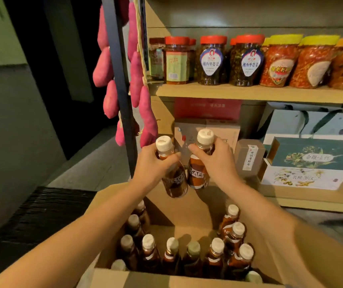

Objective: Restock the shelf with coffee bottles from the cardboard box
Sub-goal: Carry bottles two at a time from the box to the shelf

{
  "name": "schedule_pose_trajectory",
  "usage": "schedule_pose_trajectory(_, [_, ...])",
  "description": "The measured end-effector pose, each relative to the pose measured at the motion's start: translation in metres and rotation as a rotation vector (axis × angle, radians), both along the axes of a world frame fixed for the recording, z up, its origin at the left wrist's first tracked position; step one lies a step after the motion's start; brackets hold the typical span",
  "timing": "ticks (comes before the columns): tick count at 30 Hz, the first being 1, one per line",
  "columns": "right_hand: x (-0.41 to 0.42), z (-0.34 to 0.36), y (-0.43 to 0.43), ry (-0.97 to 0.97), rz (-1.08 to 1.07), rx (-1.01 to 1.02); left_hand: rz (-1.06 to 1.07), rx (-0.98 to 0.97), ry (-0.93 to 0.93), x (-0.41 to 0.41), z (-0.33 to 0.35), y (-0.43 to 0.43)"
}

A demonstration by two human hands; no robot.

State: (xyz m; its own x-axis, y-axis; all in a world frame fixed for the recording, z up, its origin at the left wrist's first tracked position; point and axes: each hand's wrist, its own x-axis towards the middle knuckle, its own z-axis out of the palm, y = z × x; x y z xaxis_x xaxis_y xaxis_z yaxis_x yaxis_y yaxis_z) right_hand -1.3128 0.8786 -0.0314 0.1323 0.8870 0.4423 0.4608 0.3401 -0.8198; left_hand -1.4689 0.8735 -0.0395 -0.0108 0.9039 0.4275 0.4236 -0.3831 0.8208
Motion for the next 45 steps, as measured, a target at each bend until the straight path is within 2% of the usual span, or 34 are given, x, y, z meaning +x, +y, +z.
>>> schedule_pose_trajectory(7, [-0.054, 0.069, 0.006, -0.059, 0.214, 0.139, 0.213, 0.080, -0.154, -0.047, 0.072, -0.041])
schedule_pose_trajectory(12, [-0.112, 0.090, -0.012, -0.070, 0.494, 0.126, 0.374, 0.062, -0.304, -0.100, 0.095, -0.081])
schedule_pose_trajectory(16, [-0.174, 0.098, -0.031, -0.020, 0.726, 0.109, 0.527, 0.060, -0.350, -0.154, 0.097, -0.125])
schedule_pose_trajectory(23, [-0.310, 0.104, -0.100, -0.083, 1.063, 0.129, 0.816, 0.119, -0.273, -0.242, 0.101, -0.228])
schedule_pose_trajectory(29, [-0.431, 0.102, -0.191, -0.036, 1.340, 0.086, 0.993, 0.136, -0.235, -0.338, 0.104, -0.332])
schedule_pose_trajectory(38, [-0.638, 0.097, -0.334, 0.028, 1.545, 0.036, 1.088, 0.139, -0.214, -0.522, 0.103, -0.487])
schedule_pose_trajectory(45, [-0.792, 0.097, -0.410, 0.060, 1.615, -0.014, 1.152, 0.103, -0.173, -0.661, 0.107, -0.564])
